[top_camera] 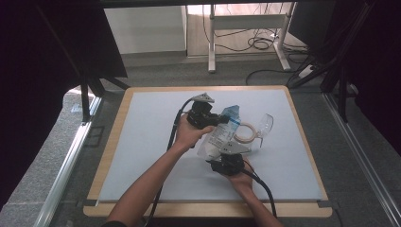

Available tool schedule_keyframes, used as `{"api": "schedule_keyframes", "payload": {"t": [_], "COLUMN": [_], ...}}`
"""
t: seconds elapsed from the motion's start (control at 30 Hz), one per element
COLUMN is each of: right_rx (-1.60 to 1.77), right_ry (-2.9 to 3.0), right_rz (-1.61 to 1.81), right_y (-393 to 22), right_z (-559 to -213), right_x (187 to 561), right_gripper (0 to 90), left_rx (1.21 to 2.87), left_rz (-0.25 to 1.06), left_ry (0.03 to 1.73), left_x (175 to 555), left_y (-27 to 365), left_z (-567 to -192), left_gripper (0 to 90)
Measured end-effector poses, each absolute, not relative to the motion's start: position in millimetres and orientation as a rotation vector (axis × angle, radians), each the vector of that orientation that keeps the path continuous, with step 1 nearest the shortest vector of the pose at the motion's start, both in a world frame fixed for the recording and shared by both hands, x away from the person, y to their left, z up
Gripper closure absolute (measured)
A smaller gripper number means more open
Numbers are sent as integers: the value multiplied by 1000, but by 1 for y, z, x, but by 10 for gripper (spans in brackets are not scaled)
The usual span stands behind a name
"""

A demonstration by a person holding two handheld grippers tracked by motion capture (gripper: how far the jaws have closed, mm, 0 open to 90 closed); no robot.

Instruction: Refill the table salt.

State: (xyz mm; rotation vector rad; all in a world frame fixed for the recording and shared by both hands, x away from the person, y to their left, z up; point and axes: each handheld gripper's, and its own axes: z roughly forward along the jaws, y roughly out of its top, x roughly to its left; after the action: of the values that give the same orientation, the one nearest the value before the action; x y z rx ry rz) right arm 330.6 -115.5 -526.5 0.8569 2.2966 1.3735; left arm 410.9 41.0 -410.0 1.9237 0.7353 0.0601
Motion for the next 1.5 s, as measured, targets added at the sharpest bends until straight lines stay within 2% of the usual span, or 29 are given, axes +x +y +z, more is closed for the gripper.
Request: {"api": "schedule_keyframes", "payload": {"t": [1.5], "right_rx": [885], "right_ry": [2253], "right_rz": [1402], "right_y": [-116], "right_z": [-517], "right_x": [329], "right_gripper": [557], "left_rx": [1997], "left_rz": [44], "left_ry": [717], "left_x": [429], "left_y": [20], "left_z": [-409], "left_gripper": [900]}}
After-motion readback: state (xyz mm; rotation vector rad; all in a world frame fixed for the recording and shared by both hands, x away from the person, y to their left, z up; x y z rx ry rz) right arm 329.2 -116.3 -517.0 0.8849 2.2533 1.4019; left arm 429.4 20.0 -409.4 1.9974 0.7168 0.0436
